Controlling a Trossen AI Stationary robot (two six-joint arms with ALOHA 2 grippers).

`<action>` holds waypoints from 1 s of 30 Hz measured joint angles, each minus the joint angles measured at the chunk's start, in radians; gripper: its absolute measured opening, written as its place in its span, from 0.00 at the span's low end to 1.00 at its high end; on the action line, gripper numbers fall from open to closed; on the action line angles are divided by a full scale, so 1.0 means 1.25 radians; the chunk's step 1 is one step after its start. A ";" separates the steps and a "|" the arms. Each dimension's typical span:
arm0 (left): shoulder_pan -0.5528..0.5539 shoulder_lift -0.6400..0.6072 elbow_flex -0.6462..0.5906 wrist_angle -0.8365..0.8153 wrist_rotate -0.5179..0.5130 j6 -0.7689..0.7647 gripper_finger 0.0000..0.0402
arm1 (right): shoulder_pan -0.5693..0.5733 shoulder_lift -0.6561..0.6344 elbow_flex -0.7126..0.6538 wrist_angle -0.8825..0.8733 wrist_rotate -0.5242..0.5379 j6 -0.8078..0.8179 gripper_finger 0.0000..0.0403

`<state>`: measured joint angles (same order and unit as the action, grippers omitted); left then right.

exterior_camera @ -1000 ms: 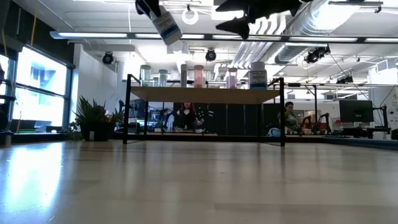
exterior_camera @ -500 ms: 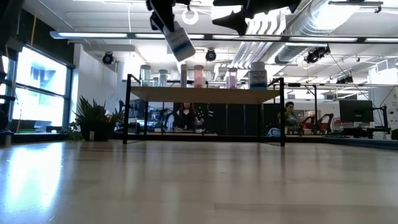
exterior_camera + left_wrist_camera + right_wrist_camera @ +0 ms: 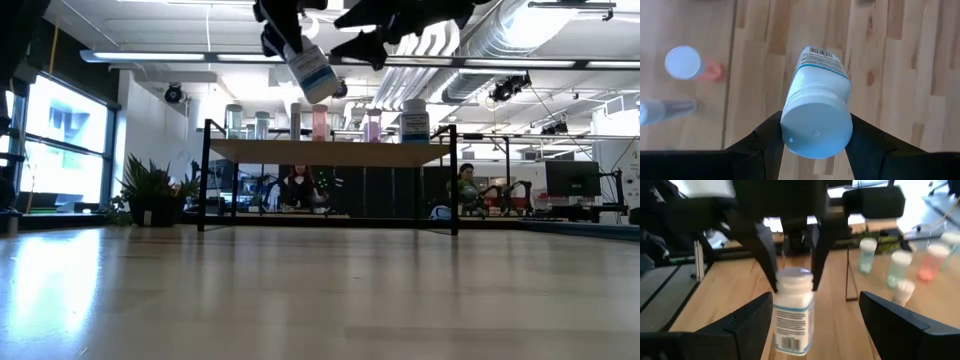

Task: Pick and place medicine bottles onto shelf by color
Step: Put the white blue pill bottle on the shelf

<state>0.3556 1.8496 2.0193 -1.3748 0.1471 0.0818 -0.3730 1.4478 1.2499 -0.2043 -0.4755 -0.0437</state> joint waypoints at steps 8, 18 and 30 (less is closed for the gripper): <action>-0.010 0.008 0.000 0.049 -0.002 -0.027 0.41 | 0.009 0.038 0.000 -0.019 -0.065 0.014 0.72; -0.002 0.008 0.000 0.081 -0.003 -0.109 0.41 | 0.011 0.038 0.000 -0.060 -0.066 0.030 0.72; -0.004 0.008 0.000 0.152 -0.002 -0.147 0.41 | 0.011 0.038 0.000 -0.121 -0.065 0.035 0.71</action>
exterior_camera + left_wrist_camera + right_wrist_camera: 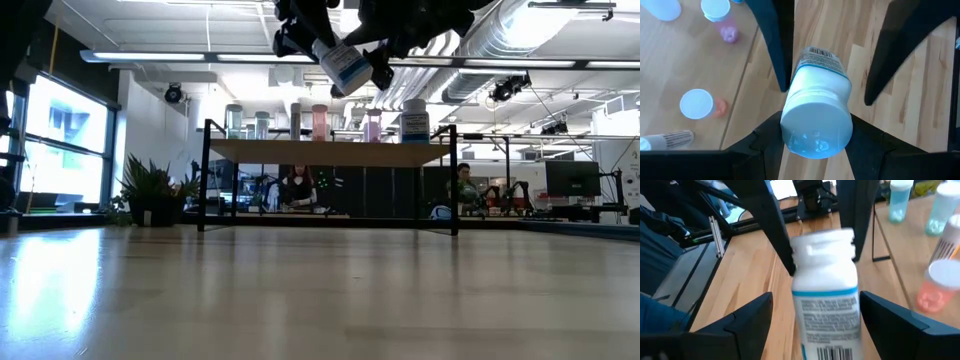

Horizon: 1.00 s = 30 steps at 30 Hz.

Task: Pick and place medicine bottles onto shelf by color
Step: Put the white blue pill bottle on the shelf

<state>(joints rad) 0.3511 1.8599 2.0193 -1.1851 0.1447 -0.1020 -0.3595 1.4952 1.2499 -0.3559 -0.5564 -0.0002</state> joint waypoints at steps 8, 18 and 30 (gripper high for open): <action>-0.001 0.000 0.000 0.019 0.001 0.000 0.41 | 0.000 0.000 0.000 -0.030 0.003 0.000 0.56; 0.002 0.000 0.000 0.024 0.001 0.010 0.41 | 0.000 -0.001 0.000 -0.028 0.020 -0.007 0.34; 0.002 -0.001 0.000 0.030 -0.059 0.036 0.60 | -0.001 -0.001 0.000 -0.042 0.030 0.024 0.35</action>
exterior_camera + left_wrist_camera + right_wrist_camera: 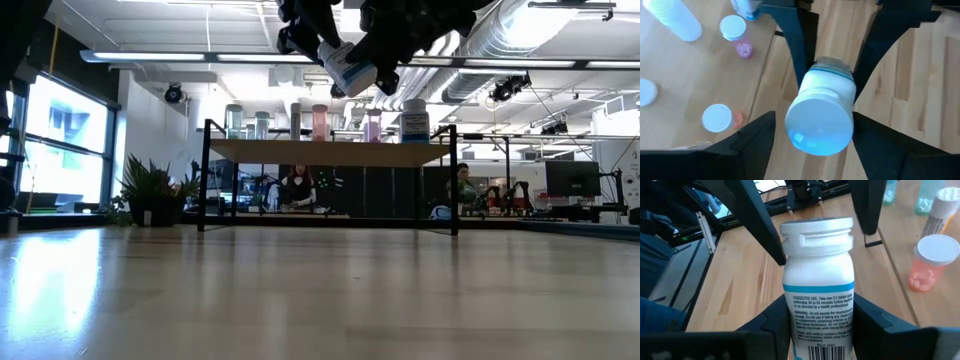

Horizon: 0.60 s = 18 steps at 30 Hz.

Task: Pick and place medicine bottles onto shelf by color
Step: Put the white blue pill bottle on the shelf

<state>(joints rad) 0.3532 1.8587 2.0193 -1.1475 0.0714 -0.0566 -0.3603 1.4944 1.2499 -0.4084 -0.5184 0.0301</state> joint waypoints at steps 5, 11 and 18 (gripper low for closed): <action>0.000 -0.003 0.000 -0.003 -0.006 0.028 0.63 | -0.009 0.000 0.000 -0.002 0.001 0.011 0.34; 0.011 -0.021 0.000 -0.006 -0.010 0.050 0.63 | -0.034 -0.007 0.000 0.003 0.007 0.033 0.34; 0.036 -0.041 0.000 -0.005 -0.046 0.065 0.63 | -0.048 -0.035 0.000 0.006 0.037 0.029 0.34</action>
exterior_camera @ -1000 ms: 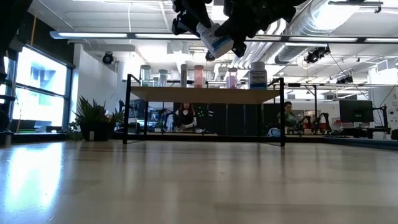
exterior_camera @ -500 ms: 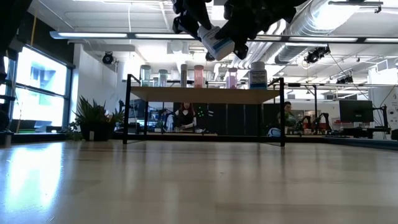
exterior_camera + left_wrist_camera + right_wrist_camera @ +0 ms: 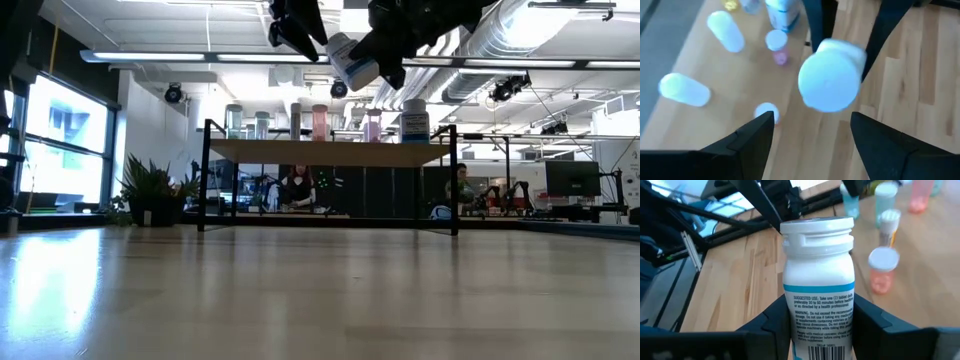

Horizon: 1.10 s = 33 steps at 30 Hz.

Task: Pick and place medicine bottles onto shelf by color
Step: Put the white blue pill bottle on the shelf

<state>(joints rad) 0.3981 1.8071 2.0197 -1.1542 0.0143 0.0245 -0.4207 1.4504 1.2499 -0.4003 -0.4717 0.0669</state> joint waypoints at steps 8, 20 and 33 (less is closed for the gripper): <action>0.032 -0.020 0.000 0.004 -0.006 0.034 0.63 | -0.016 -0.005 0.000 0.031 0.006 0.005 0.34; 0.085 -0.079 0.000 0.024 -0.061 0.053 0.63 | -0.048 -0.010 0.053 0.067 0.026 -0.002 0.34; 0.129 -0.211 0.000 0.049 -0.067 0.047 0.63 | -0.057 -0.010 0.186 0.067 0.151 -0.120 0.34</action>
<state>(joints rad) 0.5596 1.5439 2.0195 -1.0924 -0.0689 0.0832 -0.4915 1.4380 1.4830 -0.3171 -0.2835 -0.0825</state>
